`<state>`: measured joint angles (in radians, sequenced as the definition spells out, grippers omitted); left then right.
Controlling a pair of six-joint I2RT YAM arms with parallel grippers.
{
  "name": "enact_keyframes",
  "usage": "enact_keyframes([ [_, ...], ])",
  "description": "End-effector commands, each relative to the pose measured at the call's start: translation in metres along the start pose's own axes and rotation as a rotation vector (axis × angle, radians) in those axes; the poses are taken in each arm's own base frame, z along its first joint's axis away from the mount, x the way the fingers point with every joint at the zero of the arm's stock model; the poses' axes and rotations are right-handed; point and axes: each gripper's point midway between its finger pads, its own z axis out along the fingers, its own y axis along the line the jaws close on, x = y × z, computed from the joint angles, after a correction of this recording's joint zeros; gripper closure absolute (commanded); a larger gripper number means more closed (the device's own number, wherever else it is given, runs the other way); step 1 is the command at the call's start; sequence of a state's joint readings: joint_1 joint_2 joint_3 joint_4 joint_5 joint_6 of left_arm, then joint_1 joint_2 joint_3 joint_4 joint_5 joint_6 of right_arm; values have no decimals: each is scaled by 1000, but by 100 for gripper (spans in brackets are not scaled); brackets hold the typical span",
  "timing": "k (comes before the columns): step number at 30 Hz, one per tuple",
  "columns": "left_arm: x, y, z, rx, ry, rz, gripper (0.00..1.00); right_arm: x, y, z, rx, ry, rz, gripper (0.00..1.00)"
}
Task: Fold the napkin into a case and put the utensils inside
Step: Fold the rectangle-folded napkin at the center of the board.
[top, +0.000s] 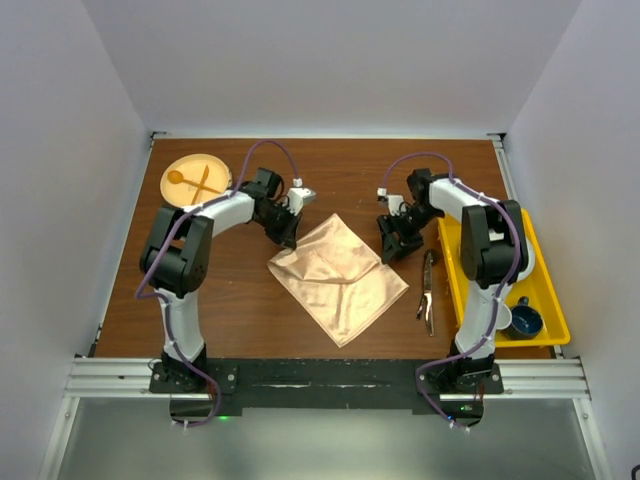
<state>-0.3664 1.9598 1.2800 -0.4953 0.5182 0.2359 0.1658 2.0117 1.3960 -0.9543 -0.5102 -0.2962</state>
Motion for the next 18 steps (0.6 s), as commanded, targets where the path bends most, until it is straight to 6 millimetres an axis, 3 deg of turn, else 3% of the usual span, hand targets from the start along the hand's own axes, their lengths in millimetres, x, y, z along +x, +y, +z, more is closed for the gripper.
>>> enact_keyframes([
  [1,-23,29,-2,-63,-19,109,100,2,18,17,-97,18,26,37],
  [5,-42,62,-3,-103,-8,229,100,-8,42,19,-175,-5,56,35],
  [7,-63,74,-8,-71,-38,293,98,-15,51,17,-203,-25,60,34],
  [8,-62,72,-11,-42,-18,299,83,-19,57,14,-226,-36,78,33],
  [9,-80,77,-17,-44,-47,348,76,-22,58,13,-227,-43,81,33],
  [11,-93,67,-27,4,-89,378,57,-33,59,4,-210,-78,70,32],
  [12,-105,63,-39,-3,-125,401,53,-37,60,0,-201,-94,66,33],
  [14,-120,51,-56,-4,-194,430,49,-53,61,-14,-170,-163,46,37],
  [18,-130,32,-73,10,-277,405,48,-78,68,-32,-149,-272,32,44],
])
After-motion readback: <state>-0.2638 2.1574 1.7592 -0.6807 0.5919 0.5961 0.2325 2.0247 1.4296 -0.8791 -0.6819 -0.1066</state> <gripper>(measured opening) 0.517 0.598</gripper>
